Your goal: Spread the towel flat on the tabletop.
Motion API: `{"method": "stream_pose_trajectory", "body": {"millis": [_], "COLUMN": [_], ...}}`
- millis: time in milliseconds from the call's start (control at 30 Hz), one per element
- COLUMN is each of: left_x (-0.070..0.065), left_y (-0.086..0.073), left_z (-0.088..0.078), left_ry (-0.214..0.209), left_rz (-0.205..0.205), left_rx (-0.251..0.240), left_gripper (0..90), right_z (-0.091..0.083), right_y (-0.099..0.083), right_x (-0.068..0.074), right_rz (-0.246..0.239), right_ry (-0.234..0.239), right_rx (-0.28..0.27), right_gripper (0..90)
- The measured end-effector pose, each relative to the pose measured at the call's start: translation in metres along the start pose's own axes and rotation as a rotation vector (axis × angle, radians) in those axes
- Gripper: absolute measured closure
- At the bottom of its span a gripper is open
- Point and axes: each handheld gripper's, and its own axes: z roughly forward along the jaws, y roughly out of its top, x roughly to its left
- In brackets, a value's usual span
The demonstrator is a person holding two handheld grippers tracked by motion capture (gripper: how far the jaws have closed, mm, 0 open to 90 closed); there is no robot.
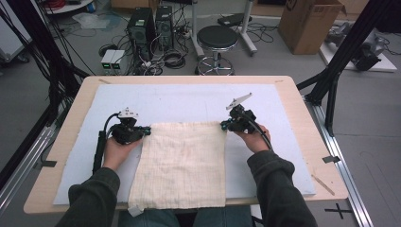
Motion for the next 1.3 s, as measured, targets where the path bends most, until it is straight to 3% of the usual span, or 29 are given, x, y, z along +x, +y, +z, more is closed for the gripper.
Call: {"method": "stream_pose_trajectory", "body": {"millis": [233,300,333,367,400,500,667,833,933,1033,1100,1200,1300], "left_x": [0.013,0.017,0.019,0.020,0.021,0.027,0.023,0.010,0.005,0.004,0.004,0.007,0.009], "left_y": [0.020,0.023,0.025,0.027,0.027,0.026,0.022,0.015,0.008,0.005,0.004,0.003,0.002], "left_z": [0.020,0.025,0.027,0.028,0.028,0.023,0.013,0.000,-0.006,-0.006,-0.005,0.000,0.005], "left_ry": [0.067,0.095,0.122,0.159,0.176,0.151,0.099,0.067,0.057,0.058,0.065,0.072,0.070], "left_rz": [-0.044,-0.075,-0.076,-0.062,-0.068,-0.083,-0.061,-0.011,-0.002,0.014,-0.001,-0.023,-0.025], "left_rx": [-0.034,-0.052,-0.046,-0.043,-0.051,-0.067,-0.076,-0.066,-0.063,-0.014,-0.028,-0.034,-0.019], "left_gripper": [87.1,87.0,86.6,83.3,73.0,64.8,59.8,56.2,54.5,52.8,52.9,53.3,53.3], "right_z": [0.010,0.015,0.018,0.019,0.020,0.023,0.016,0.012,0.015,0.021,0.026,0.042,0.057], "right_y": [0.029,0.037,0.040,0.042,0.042,0.037,0.025,0.007,-0.005,-0.007,-0.004,0.007,0.017], "right_x": [-0.033,-0.040,-0.044,-0.047,-0.048,-0.052,-0.034,-0.008,-0.003,-0.011,-0.019,-0.029,-0.033], "right_rz": [0.009,0.012,0.024,0.040,0.065,0.121,0.092,0.040,0.036,0.064,0.097,0.141,0.153], "right_ry": [-0.056,-0.083,-0.099,-0.145,-0.176,-0.144,-0.068,0.016,0.006,-0.045,-0.090,-0.117,-0.132], "right_rx": [0.016,0.008,0.003,-0.017,-0.034,-0.012,-0.043,-0.045,-0.025,-0.034,-0.068,-0.054,-0.050], "right_gripper": [84.7,84.0,79.9,70.4,66.6,63.7,61.7,60.3,59.9,60.5,60.5,58.3,58.8]}}
